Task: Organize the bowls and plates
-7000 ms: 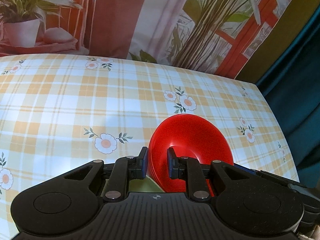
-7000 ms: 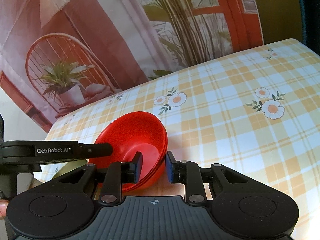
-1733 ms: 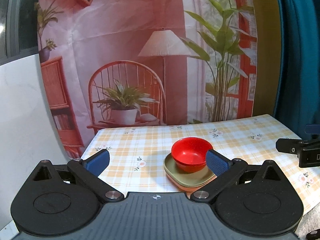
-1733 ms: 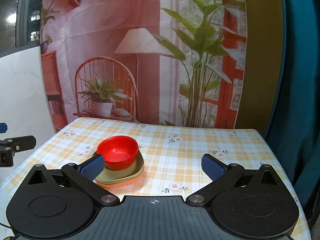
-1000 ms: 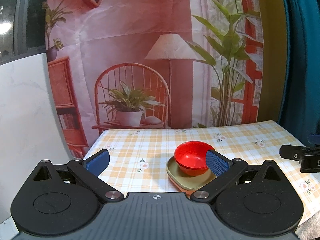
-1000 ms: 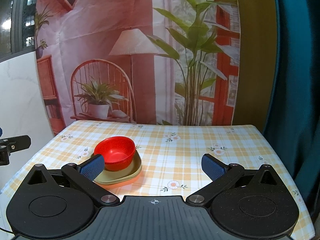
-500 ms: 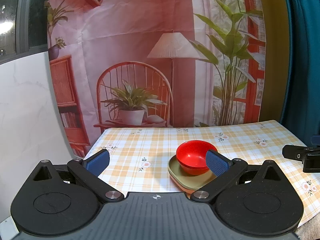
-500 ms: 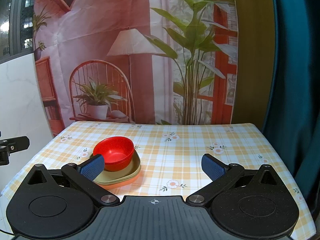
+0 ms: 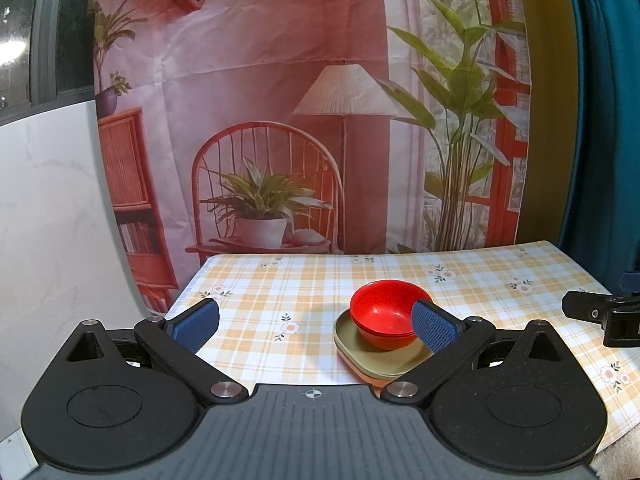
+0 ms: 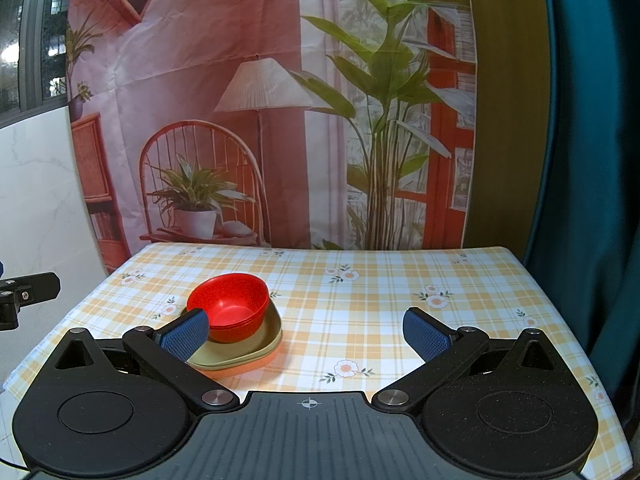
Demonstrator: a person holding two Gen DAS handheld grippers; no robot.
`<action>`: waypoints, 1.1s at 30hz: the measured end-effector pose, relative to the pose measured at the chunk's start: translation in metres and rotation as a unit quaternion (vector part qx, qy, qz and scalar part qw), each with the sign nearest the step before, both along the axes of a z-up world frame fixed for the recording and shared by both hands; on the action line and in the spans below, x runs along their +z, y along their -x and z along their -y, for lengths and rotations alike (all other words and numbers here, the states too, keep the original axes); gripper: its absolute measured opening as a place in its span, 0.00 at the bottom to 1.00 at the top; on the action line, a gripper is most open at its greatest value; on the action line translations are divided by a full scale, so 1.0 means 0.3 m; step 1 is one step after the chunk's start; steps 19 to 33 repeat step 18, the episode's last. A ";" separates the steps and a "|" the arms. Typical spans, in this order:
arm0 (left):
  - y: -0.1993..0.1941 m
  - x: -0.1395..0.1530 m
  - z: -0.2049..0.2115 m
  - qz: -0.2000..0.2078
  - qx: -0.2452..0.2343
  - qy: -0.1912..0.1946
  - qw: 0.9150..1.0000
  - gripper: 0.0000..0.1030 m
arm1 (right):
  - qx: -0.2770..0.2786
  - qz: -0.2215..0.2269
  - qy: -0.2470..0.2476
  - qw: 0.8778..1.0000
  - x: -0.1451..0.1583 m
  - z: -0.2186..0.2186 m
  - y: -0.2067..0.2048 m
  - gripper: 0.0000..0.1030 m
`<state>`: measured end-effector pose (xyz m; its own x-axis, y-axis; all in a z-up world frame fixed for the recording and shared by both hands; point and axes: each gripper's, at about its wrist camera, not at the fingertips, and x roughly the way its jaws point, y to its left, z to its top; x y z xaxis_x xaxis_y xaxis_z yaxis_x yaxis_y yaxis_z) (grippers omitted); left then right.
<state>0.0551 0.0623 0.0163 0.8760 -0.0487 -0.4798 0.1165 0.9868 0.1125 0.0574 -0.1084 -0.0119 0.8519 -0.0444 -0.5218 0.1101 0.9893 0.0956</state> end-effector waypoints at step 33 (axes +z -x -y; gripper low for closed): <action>-0.002 0.004 0.001 0.003 0.000 0.003 1.000 1.00 | 0.000 0.000 0.000 1.000 0.000 -0.003 0.000 1.00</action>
